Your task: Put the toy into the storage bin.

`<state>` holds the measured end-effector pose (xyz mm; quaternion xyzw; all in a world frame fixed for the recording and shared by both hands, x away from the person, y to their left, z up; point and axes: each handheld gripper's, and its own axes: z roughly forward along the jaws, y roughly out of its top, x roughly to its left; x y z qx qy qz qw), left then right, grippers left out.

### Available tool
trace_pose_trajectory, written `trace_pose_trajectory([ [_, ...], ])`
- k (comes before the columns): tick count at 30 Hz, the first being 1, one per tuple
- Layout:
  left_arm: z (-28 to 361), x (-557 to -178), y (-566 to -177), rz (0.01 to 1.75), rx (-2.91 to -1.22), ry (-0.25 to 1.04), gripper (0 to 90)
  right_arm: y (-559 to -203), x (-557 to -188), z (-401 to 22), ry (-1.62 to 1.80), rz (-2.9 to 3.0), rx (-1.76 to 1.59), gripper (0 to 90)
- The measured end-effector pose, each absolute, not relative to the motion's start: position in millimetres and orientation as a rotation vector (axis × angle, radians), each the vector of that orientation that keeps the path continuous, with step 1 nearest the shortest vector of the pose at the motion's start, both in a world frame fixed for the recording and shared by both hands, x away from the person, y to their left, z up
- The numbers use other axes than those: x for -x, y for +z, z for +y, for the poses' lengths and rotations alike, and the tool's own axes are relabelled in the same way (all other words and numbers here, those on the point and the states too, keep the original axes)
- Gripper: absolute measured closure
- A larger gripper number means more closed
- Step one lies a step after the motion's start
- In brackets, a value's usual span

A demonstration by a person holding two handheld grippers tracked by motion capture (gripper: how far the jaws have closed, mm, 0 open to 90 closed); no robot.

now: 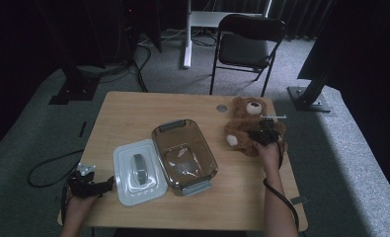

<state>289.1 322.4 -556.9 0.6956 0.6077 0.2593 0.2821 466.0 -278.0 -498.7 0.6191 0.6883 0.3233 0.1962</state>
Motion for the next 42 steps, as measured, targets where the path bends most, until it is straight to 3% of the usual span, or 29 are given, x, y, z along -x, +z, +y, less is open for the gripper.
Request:
trace_pose_trajectory([
  [8,322.5,-289.1,-556.9,1.628,-1.863,0.694,1.7,-485.4,-461.0,-278.4,0.893,1.931,-1.682,62.6],
  [27,322.5,-289.1,-556.9,1.628,-1.863,0.694,1.8,-457.4,-424.5,-283.9,0.929,1.904,-1.609,62.5],
  [42,322.4,-289.1,-556.9,1.628,-1.863,0.694,1.7,-397.5,-396.2,-268.1,1.042,1.849,-1.467,62.3],
])
